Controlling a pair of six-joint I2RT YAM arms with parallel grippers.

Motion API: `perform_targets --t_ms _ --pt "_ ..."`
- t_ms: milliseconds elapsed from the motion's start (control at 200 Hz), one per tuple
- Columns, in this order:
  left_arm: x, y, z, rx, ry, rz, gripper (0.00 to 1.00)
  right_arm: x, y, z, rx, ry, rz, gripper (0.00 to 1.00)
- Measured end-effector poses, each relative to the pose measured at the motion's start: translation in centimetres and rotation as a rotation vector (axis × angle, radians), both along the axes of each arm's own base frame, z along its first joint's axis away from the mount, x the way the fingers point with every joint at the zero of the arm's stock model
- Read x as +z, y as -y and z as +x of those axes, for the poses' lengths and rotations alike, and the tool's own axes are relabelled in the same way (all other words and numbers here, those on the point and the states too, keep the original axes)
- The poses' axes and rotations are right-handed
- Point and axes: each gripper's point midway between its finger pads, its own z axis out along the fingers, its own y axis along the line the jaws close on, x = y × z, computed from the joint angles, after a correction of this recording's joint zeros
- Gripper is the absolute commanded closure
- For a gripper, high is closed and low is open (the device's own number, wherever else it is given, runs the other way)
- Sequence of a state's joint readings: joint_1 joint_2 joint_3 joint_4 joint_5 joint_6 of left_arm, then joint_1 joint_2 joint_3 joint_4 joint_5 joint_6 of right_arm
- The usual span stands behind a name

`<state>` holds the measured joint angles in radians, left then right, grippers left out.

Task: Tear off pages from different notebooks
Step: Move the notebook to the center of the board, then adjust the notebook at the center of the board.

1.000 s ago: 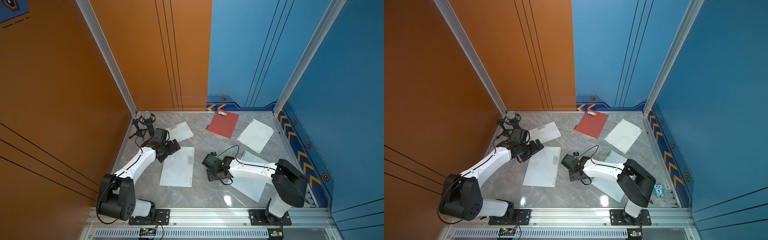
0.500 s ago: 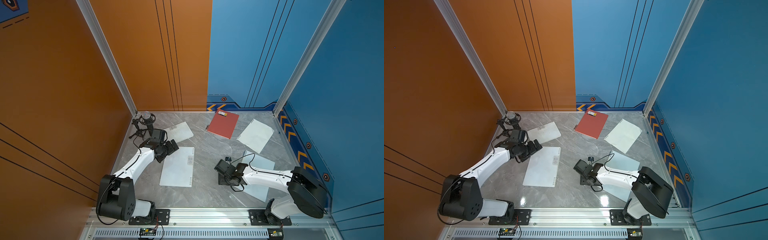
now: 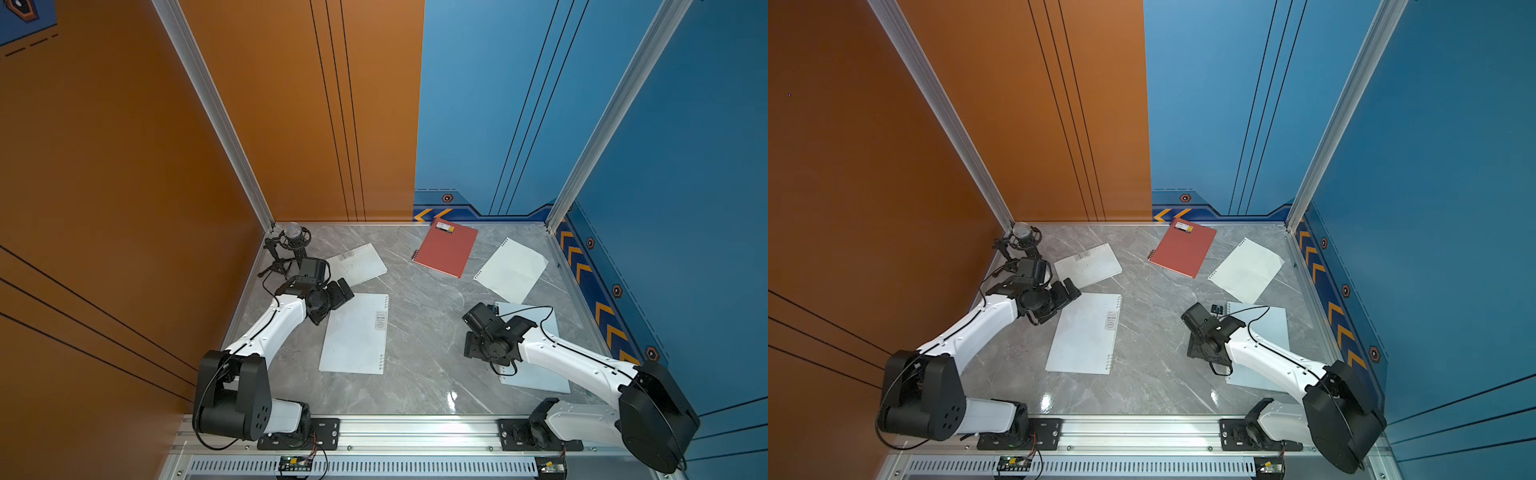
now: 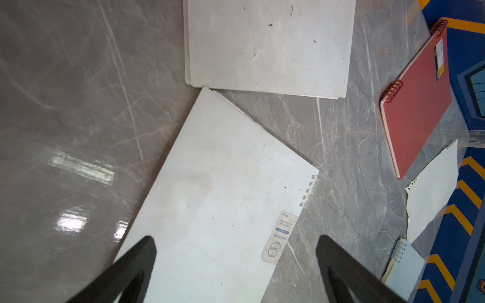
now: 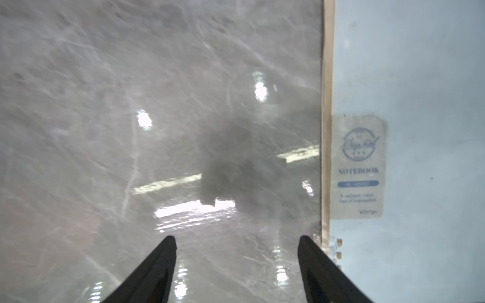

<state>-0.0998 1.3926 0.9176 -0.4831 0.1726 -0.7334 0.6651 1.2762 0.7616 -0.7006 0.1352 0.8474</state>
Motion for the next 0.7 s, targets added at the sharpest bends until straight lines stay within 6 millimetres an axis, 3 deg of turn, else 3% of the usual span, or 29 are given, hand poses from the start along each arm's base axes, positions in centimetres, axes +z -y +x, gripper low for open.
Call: perform_targets --t_ms 130,225,300,380,506,596,701 --pt "-1.6 -0.9 0.1 0.019 -0.047 0.010 0.02 2.8 -3.0 4.9 0.032 0.095 0.064 0.22" --pt "-2.8 -1.1 -0.1 0.021 -0.086 0.015 0.02 3.2 -5.8 7.9 0.068 0.118 0.098 0.21" --pt "-3.3 -1.2 -0.1 0.021 -0.100 0.021 0.02 3.0 -9.4 9.4 0.144 0.125 0.116 0.20" --pt "-4.0 -1.4 -0.2 0.022 -0.120 0.027 0.02 2.4 -13.6 9.6 0.238 0.119 0.142 0.20" --pt "-5.8 -1.5 -0.5 0.014 -0.174 0.037 0.02 0.7 -18.3 8.8 0.344 0.088 0.171 0.21" --pt "-6.6 -1.4 -0.7 0.008 -0.201 0.041 0.02 -0.5 -19.6 8.5 0.376 0.064 0.180 0.21" --pt "-6.8 -1.2 -0.8 -0.003 -0.204 0.043 0.02 -1.3 -19.3 8.9 0.367 0.040 0.190 0.22"
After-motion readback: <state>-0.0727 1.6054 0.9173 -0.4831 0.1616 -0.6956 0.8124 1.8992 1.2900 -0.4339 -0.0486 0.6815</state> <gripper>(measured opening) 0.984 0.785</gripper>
